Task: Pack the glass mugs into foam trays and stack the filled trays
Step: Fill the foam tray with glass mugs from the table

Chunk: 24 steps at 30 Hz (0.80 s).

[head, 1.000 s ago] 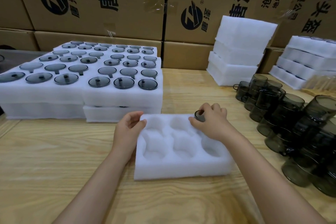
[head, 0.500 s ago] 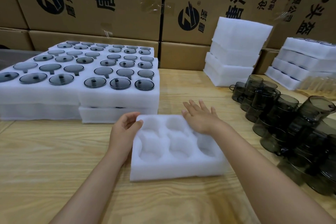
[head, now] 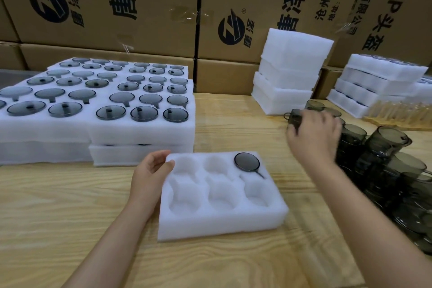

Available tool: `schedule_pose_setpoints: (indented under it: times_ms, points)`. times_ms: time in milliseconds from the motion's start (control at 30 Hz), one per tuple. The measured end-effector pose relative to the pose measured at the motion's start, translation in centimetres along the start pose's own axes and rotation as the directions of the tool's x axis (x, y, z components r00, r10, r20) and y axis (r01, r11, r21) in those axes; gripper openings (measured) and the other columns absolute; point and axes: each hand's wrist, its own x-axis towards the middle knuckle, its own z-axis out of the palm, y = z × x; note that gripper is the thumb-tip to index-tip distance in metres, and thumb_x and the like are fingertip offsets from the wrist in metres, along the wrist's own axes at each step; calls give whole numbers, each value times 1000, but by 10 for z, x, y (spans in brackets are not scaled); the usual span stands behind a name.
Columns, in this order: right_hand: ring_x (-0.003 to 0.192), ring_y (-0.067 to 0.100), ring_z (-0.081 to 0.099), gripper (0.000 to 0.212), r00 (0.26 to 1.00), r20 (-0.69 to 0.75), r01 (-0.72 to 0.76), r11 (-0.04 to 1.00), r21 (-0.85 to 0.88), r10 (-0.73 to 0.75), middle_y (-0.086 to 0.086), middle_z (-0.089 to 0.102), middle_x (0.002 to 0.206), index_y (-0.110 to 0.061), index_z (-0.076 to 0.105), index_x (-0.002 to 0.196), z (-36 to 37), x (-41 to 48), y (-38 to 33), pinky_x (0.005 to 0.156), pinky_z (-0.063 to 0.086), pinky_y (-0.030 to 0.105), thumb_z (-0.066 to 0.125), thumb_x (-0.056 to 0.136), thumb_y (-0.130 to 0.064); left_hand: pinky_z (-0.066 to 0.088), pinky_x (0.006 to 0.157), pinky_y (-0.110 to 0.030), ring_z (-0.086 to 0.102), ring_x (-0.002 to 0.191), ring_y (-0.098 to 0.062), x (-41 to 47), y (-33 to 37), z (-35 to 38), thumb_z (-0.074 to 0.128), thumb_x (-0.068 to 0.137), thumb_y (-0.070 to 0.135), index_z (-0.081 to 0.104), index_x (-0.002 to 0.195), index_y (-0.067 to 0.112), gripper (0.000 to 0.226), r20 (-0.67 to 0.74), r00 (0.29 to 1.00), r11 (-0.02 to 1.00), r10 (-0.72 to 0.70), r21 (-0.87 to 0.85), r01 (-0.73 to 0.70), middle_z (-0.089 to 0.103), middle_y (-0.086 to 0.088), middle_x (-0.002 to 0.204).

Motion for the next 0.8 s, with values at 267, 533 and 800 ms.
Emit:
schedule_pose_setpoints:
  times_ms: [267,533,800]
  points:
    - [138,37,23,45,921,360,13,913,-409,148,15,42,142,-11,42,133,13,48,51,113,0,57,43,94,-33,48,79,-35,62,89,-22,1,-1,0,61,88,-1,64,99,13,18,-5,1000,1000,-2,-5,2,67,-2,96]
    - [70,22,49,17,942,325,99,853,-512,86,0,55,64,-15,49,72,26,61,58,113,9,58,48,86,-6,48,79,-36,60,89,-22,0,0,2,59,88,-4,62,102,9,19,-1,1000,1000,-6,-30,6,66,-1,94]
    - [70,24,50,19,967,251,38,936,-349,55,3,55,64,-14,54,68,18,58,40,109,24,52,55,87,-12,49,79,-36,62,88,-21,0,0,0,60,88,-1,64,97,15,19,0,1000,1000,-10,-21,10,67,-2,95]
